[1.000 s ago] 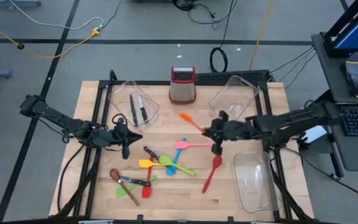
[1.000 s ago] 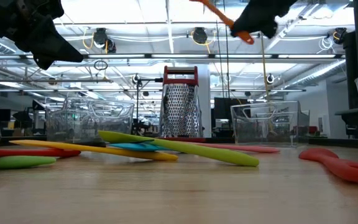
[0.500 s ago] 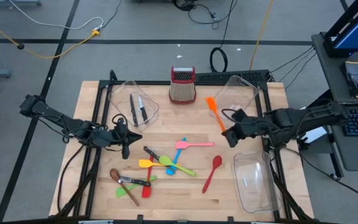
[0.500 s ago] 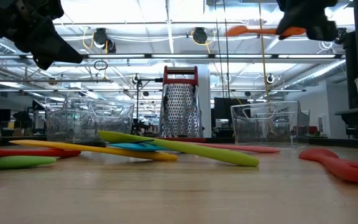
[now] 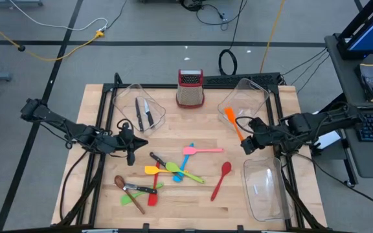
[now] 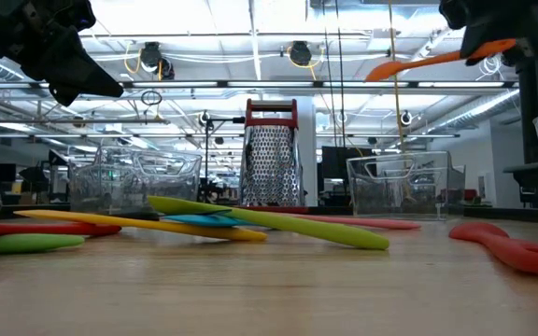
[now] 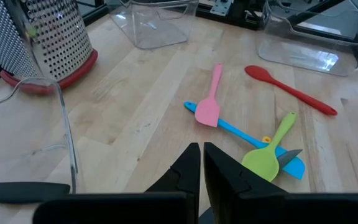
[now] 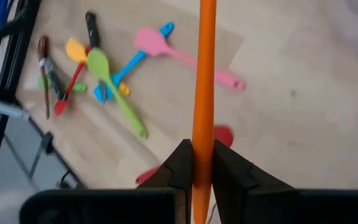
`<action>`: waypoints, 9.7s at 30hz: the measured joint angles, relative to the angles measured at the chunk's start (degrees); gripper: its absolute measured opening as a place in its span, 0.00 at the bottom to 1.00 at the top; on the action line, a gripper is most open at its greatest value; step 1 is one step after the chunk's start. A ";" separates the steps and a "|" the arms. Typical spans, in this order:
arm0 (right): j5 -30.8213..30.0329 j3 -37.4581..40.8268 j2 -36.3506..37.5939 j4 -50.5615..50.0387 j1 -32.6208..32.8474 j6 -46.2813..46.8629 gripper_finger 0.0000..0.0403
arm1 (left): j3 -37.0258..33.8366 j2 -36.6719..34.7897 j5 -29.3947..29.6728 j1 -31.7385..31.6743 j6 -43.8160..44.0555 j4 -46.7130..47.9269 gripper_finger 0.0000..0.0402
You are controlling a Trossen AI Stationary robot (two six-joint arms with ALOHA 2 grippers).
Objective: Pick & Place Kitchen Items
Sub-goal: Put the orange spatula into the bottom right transparent bin, then put the green serving spoon into the top right transparent bin
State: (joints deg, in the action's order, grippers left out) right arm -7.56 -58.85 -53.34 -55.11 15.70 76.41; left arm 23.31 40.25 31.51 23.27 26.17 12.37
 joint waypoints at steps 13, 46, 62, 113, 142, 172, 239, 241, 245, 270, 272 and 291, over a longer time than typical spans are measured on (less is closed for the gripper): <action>0.11 5.45 -1.93 2.82 19.37 21.37 0.07 | 0.00 0.00 -0.02 0.00 0.00 0.12 0.06; -7.34 5.49 -15.87 14.39 58.46 53.25 0.07 | 0.00 -0.02 -0.07 0.01 1.35 0.02 0.06; -7.08 5.49 -15.56 8.14 59.07 53.06 0.07 | 0.00 -0.02 -0.06 0.02 1.77 0.02 0.06; 7.89 8.16 -26.53 11.58 52.51 51.67 0.10 | 0.00 -0.02 0.00 0.02 2.47 -0.03 0.06; 9.53 13.21 -25.25 17.09 51.31 49.92 0.27 | 0.00 -0.02 -0.02 0.02 2.60 -0.01 0.06; -20.88 13.14 -4.92 32.78 50.47 0.73 0.01 | 0.00 -0.02 -0.54 0.02 3.60 -0.27 0.06; 12.28 -2.18 -40.99 52.70 1.15 -82.77 0.01 | -0.02 0.00 0.00 0.02 -5.07 -2.46 0.06; 12.29 -3.73 -43.10 51.76 1.05 -83.20 0.03 | -0.02 -0.02 0.00 0.02 -5.03 -2.37 0.06; 12.29 -5.43 -46.16 51.93 0.86 -83.55 0.11 | -0.02 -0.02 -0.01 0.01 -4.88 -1.97 0.06; 4.35 -5.52 -55.21 52.00 0.77 -71.05 0.54 | -0.02 -0.02 -0.02 0.02 -4.92 -1.89 0.06; 4.41 -5.52 -55.03 51.88 0.54 -71.05 0.54 | -0.02 -0.02 -0.04 0.02 -4.92 -1.89 0.06; 6.13 -5.28 -53.48 53.68 1.73 -63.33 0.54 | -0.02 -0.01 -0.03 0.02 -5.09 -1.93 0.06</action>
State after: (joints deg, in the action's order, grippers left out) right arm -1.43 -64.14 -106.82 -1.44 17.43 13.09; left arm 23.29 40.24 31.48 23.28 21.08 10.44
